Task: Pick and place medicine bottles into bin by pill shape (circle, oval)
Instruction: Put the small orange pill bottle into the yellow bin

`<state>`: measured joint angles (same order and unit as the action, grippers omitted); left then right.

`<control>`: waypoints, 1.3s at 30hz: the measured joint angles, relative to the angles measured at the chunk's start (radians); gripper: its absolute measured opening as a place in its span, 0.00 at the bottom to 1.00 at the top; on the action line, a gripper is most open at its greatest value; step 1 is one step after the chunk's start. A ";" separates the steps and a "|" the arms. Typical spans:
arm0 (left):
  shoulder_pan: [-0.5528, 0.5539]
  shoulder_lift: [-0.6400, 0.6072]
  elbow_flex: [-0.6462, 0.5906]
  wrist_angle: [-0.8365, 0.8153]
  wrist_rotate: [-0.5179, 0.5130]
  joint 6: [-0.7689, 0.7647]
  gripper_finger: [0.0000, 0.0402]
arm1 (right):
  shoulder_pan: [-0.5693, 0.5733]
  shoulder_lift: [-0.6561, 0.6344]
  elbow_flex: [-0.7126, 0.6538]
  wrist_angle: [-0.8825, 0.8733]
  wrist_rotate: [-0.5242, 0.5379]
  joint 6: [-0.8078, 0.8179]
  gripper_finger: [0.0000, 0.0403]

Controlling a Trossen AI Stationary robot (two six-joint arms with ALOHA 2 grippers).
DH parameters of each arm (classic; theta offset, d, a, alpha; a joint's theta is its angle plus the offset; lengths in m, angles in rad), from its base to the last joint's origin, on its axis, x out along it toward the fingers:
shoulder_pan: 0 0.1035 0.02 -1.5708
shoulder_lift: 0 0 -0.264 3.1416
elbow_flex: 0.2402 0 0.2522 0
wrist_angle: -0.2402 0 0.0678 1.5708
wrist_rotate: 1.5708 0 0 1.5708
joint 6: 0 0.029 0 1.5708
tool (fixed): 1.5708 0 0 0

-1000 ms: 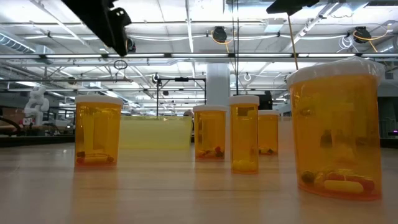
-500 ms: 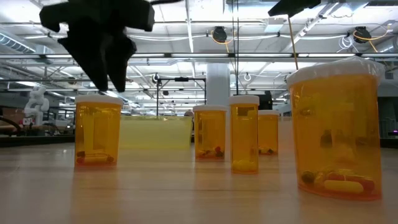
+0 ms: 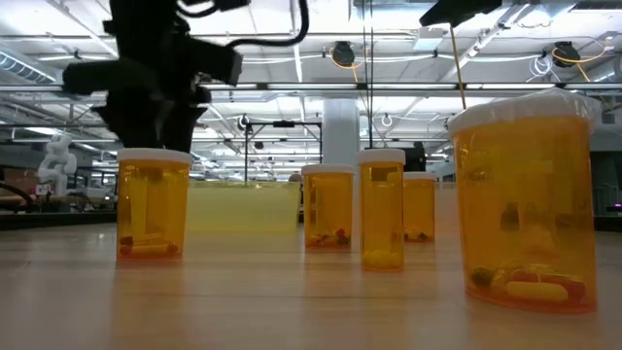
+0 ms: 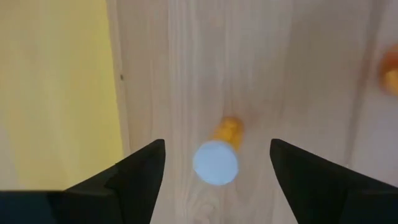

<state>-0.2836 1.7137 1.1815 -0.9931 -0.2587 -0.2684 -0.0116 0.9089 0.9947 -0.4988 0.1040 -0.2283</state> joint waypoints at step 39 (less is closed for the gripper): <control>0.021 -0.009 -0.064 0.069 -0.003 0.056 0.30 | 0.000 0.000 0.000 0.016 0.004 -0.023 0.00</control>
<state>-0.2623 1.7046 1.1172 -0.9241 -0.2619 -0.2119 -0.0116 0.9089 0.9947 -0.4826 0.1081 -0.2516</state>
